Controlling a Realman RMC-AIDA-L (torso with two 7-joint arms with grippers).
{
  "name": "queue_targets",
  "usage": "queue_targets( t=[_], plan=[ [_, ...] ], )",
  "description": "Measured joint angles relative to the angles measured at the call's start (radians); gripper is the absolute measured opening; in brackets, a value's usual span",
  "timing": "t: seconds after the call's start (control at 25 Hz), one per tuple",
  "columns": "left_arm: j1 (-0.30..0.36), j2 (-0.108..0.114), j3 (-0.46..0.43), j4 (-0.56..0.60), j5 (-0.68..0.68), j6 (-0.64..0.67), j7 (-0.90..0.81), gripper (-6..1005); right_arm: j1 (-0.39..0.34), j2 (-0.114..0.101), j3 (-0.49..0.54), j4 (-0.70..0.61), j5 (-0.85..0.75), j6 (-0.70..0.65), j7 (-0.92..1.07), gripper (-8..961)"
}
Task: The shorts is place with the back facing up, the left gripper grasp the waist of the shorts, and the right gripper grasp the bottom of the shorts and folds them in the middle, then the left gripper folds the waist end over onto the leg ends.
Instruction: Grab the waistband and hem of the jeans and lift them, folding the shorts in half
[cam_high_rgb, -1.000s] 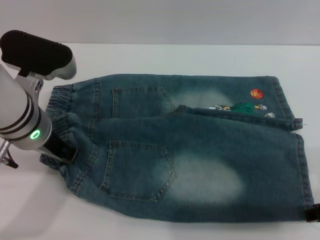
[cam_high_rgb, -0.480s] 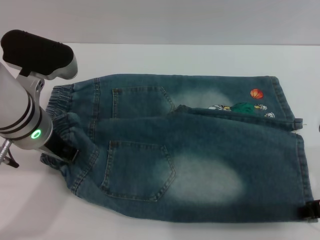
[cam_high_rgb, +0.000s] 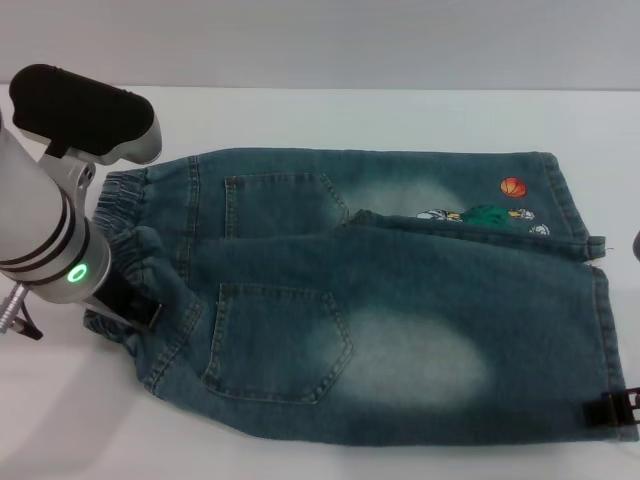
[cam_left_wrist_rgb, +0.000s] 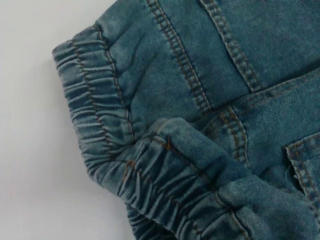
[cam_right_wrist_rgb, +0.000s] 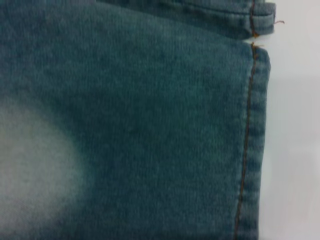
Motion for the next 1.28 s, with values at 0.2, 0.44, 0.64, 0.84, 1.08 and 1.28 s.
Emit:
queue_targets(
  t=[0.2, 0.44, 0.64, 0.84, 1.08, 1.28],
  plan=[
    [0.000, 0.000, 0.002, -0.002, -0.002, 0.000, 0.000, 134, 0.000, 0.000, 0.003, -0.002, 0.005, 0.008, 0.000, 588],
    [0.006, 0.002, 0.002, -0.044, 0.000, -0.007, -0.010, 134, 0.005, -0.003, 0.005, 0.014, 0.019, -0.031, -0.001, 586],
    [0.006, 0.002, 0.001, -0.070, 0.002, -0.014, -0.012, 134, 0.000, -0.005, 0.004, 0.034, 0.017, -0.076, -0.005, 586],
    [0.001, 0.003, 0.000, -0.081, 0.005, -0.023, -0.013, 134, -0.009, -0.007, 0.005, 0.060, 0.006, -0.109, -0.007, 586],
    [0.000, 0.003, 0.000, -0.088, 0.006, -0.025, -0.014, 134, -0.010, -0.006, 0.005, 0.065, -0.016, -0.114, -0.008, 586],
    [-0.001, 0.003, 0.000, -0.088, 0.006, -0.025, -0.014, 134, -0.007, -0.004, 0.001, 0.057, -0.016, -0.097, -0.008, 585]
  ],
)
